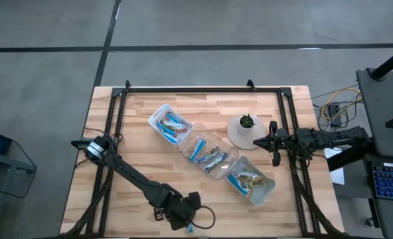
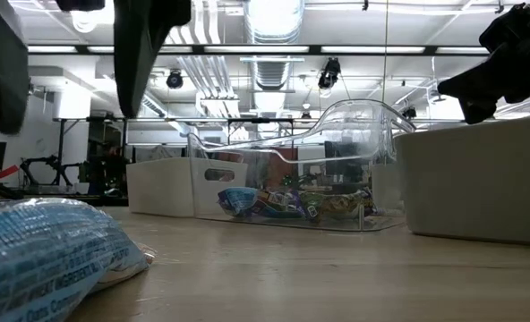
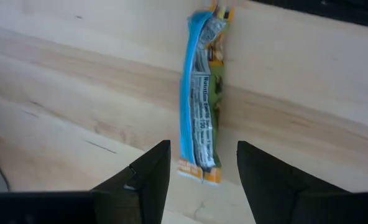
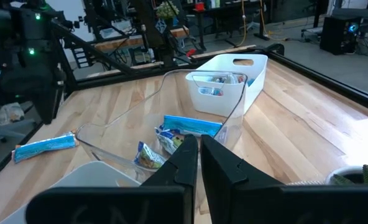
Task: Pick and place Granola Bars by type
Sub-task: Put the orange granola bar into the gray bin
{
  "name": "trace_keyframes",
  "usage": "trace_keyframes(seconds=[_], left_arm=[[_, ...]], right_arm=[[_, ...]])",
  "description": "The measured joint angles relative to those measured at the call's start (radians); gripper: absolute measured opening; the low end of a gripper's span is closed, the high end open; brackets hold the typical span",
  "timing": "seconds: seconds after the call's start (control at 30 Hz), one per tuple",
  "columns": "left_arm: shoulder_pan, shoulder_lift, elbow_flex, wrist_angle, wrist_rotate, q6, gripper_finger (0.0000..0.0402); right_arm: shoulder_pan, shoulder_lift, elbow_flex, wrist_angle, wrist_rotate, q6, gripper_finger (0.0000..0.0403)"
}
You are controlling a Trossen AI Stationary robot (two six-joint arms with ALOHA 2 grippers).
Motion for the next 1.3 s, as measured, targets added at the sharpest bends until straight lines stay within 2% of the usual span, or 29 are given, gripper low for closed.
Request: trace_keyframes(seconds=[1.3], left_arm=[[0.034,0.094,0.000,0.015,0.028,0.036,0.0168]], right_arm=[[0.000,0.000,0.000,0.000,0.000,0.000,0.0013]])
